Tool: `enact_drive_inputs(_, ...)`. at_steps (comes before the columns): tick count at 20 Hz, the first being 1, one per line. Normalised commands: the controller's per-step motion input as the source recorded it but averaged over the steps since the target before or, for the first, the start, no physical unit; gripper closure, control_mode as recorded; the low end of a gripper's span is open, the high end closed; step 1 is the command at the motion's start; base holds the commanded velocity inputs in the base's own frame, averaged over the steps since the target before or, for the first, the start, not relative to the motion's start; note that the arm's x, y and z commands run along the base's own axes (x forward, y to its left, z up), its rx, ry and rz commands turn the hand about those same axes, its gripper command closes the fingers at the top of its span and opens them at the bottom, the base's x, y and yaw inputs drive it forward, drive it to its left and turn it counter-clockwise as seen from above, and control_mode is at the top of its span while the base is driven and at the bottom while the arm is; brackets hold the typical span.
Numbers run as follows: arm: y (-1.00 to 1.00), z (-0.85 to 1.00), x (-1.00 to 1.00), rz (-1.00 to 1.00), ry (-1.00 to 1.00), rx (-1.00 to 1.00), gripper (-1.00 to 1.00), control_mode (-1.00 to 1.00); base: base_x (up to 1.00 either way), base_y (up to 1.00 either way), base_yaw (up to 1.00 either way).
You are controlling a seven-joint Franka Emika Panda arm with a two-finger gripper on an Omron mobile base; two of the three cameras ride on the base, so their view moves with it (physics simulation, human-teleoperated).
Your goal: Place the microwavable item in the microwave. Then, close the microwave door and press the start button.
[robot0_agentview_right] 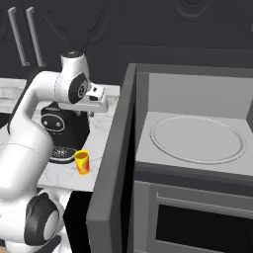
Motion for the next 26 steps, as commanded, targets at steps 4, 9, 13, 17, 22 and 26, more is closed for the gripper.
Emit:
enact_drive_inputs(4,0.13,-0.03,-0.54,0.00,-0.05,-0.01,-1.00,-1.00,0.00,0.00,0.00)
enact_drive_inputs(9,0.84,-0.70,-0.70,0.04,0.01,-0.11,-1.00,-1.00,0.00,0.00,0.00)
enact_drive_inputs(13,0.83,-0.94,-0.40,0.11,0.05,-0.15,-1.00,-1.00,0.00,0.00,0.00)
enact_drive_inputs(17,0.08,-0.63,-0.05,0.13,0.10,-0.04,-1.00,-1.00,0.00,0.00,0.00)
enact_drive_inputs(22,-0.04,-0.36,0.45,0.06,0.08,0.00,-1.00,-1.00,0.00,0.00,0.00)
enact_drive_inputs(26,0.00,-0.29,0.68,0.07,0.03,0.00,-1.00,-1.00,0.00,0.00,0.00)
